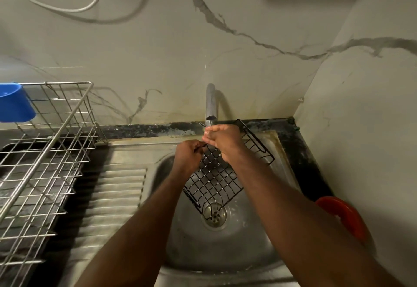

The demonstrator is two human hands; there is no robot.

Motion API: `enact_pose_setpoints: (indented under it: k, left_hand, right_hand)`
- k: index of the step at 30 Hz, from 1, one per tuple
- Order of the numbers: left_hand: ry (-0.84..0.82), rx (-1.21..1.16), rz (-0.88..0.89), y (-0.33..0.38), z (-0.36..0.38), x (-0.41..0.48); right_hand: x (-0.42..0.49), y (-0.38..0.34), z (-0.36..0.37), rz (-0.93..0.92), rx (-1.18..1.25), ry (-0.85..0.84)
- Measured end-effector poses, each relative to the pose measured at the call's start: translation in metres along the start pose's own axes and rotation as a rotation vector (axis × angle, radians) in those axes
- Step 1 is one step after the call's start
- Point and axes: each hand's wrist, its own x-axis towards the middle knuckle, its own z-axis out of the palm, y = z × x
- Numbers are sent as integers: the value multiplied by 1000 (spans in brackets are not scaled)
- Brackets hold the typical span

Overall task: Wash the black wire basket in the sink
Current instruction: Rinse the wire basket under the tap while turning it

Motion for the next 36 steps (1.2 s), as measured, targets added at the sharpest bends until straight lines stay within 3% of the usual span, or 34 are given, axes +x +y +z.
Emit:
enact_pose_setpoints:
  k: [6, 10, 12, 14, 16, 18, 27, 34, 36]
  left_hand:
    - [-6, -36, -41, -8, -3, -2]
    - [-22, -43, -20, -7, -6, -4]
    - [-33, -40, -13, -7, -9, -4]
    - [-40, -33, -21, -7, -11, -1]
    - [-37, -50, -29, -5, -13, 2]
    - [-45, -72, -25, -4, -15, 3]
    - [-145, -104, -35, -7, -14, -2]
    - [-132, -53, -17, -2, -27, -4]
    - [-33, -107, -69, -10, -34, -9]
  right_hand:
    - [7, -2, -5, -84, -194, -43]
    - [13, -9, -37, -477, -721, 201]
    - [18, -14, -58, -554, -843, 286]
    - [29, -13, -81, -444, -882, 190]
    - [32, -7, -100, -284, -1007, -13]
    - [33, 4, -113, -238, -1138, -80]
    - [18, 14, -123, -359, -1162, 33]
    - [4, 17, -123, -374, -1082, 140]
    - [0, 21, -126, -344, -1039, 180]
